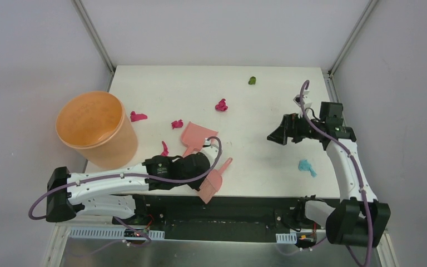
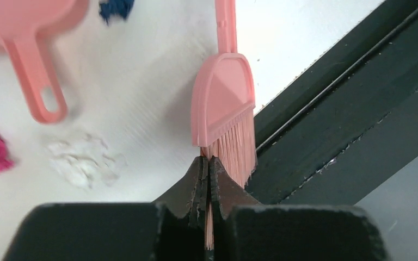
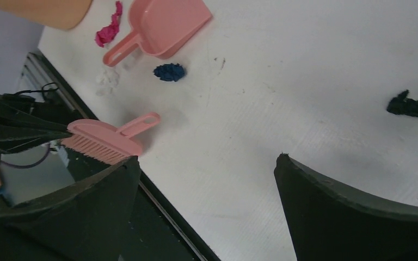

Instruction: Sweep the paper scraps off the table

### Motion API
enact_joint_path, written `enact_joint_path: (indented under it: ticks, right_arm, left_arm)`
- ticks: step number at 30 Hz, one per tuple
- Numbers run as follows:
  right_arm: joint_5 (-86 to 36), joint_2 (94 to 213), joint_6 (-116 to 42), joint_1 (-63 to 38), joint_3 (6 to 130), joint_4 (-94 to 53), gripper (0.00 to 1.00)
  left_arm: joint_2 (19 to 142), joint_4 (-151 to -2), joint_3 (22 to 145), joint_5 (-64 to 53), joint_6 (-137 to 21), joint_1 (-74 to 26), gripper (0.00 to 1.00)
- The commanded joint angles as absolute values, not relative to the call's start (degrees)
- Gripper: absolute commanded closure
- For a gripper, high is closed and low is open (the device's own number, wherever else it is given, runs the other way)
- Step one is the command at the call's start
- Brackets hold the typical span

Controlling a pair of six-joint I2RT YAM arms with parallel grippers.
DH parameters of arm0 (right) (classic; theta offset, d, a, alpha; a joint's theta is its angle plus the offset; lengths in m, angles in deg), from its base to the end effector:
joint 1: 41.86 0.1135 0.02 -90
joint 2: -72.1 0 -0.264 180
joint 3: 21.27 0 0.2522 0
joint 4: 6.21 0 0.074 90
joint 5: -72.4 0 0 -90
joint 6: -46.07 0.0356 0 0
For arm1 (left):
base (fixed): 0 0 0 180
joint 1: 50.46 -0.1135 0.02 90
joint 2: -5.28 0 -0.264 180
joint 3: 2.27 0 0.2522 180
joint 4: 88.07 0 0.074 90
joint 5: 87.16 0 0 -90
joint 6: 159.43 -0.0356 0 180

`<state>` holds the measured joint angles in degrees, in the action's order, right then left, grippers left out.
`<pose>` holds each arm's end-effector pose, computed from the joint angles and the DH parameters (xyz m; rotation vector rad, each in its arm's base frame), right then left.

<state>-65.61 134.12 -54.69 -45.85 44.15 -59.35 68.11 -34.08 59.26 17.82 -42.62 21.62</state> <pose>0.2124 0.0117 0.2870 -0.4907 2.1851 0.8722 0.0744 -0.2001 0.2535 0.8773 2.3739 -0.3843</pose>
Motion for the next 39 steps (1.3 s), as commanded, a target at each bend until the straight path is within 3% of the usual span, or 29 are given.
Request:
enact_joint_path:
  ticks: [1, 4, 17, 21, 26, 31, 39]
  right_arm:
    - [-78.8, 139.3, -53.2, -43.7, 50.3, -62.2, 0.02]
    - [-85.2, 140.1, -54.3, -41.5, 49.2, -61.1, 0.0]
    - [-82.6, 138.5, -68.0, -30.6, 44.2, -64.6, 0.01]
    - [-82.8, 138.9, -67.6, -29.2, 43.6, -64.0, 0.16]
    - [-86.4, 139.4, -72.8, -28.3, 44.5, -70.0, 0.19]
    - [-85.9, 138.9, -73.6, -28.0, 43.6, -70.9, 0.32]
    - [-86.6, 137.4, -73.5, -28.0, 43.2, -70.5, 0.41]
  left_arm:
    - [66.4, -38.9, 61.5, 16.2, -59.4, 22.2, 1.0]
    - [64.7, -44.0, 59.4, 12.6, -65.5, 22.1, 1.0]
    - [61.3, -51.5, 59.8, 3.0, -77.3, 22.1, 1.0]
    - [61.3, -53.2, 60.4, 4.9, -78.3, 22.0, 1.0]
    - [62.9, -55.5, 60.1, 9.1, -78.5, 21.9, 1.0]
    - [62.0, -60.3, 58.2, 11.6, -76.3, 20.2, 1.0]
    - [63.2, -61.7, 57.2, 10.3, -73.6, 17.3, 1.0]
